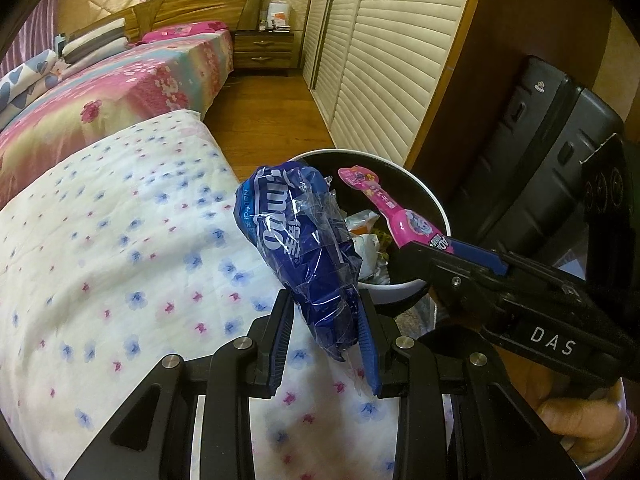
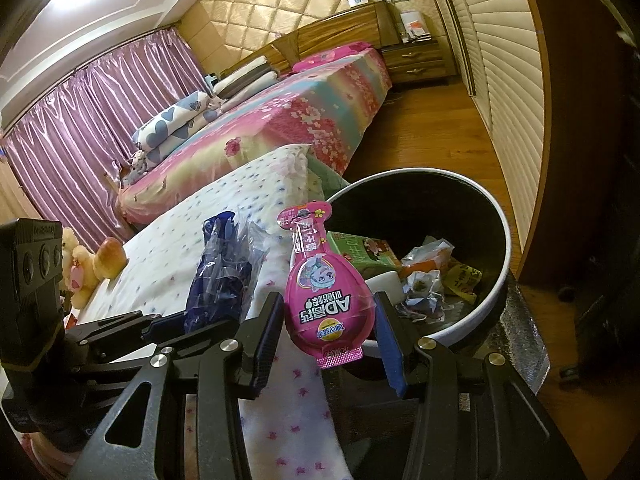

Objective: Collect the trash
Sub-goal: 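Carry the blue bag and pink candy pack with both tools over the bin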

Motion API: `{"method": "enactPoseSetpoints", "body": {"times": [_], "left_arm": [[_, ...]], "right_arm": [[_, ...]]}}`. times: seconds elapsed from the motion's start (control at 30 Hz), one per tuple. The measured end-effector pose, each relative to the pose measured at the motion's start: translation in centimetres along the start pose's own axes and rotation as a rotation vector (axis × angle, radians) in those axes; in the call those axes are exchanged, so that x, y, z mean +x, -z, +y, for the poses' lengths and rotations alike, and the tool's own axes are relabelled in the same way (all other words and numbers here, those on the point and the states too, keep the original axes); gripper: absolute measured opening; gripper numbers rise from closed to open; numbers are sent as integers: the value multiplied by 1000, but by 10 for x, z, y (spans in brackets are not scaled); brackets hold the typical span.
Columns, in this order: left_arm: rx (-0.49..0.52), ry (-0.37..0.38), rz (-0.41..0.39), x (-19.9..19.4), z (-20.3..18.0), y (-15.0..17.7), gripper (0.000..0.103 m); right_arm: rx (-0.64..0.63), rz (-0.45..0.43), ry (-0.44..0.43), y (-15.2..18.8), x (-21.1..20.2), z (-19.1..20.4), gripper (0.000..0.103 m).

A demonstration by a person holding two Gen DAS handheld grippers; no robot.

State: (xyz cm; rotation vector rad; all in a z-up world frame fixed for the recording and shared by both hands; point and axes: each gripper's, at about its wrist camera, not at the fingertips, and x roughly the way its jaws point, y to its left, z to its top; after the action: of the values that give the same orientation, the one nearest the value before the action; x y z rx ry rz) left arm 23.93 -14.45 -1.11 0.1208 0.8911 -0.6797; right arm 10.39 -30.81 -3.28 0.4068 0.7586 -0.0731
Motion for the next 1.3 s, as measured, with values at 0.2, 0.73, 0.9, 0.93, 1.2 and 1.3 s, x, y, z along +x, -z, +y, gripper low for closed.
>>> {"method": "enactPoseSetpoints", "body": {"times": [0.2,0.73,0.9,0.93,1.2,1.3], "left_arm": [[2,11,17,9,-1,-3,30],[26,19,28,20,-5,-12,30],[31,21,32,24,-6,-16,30],[33,21,33,25,-6,-16,30],[47,19,36,31,-11,-23,30],[54,19,37,33,-14,-24,30]], "right_arm": [[12,1,8,-2,1,-8,46],[44,6,27,-4,2,-22,46],[51,7,36,-6,2,-27,46],[52,7,38,-6,2,-28,46],[61,14,46,-9,4,-36,46],[61,14,52,-11,5,-37,46]]}}
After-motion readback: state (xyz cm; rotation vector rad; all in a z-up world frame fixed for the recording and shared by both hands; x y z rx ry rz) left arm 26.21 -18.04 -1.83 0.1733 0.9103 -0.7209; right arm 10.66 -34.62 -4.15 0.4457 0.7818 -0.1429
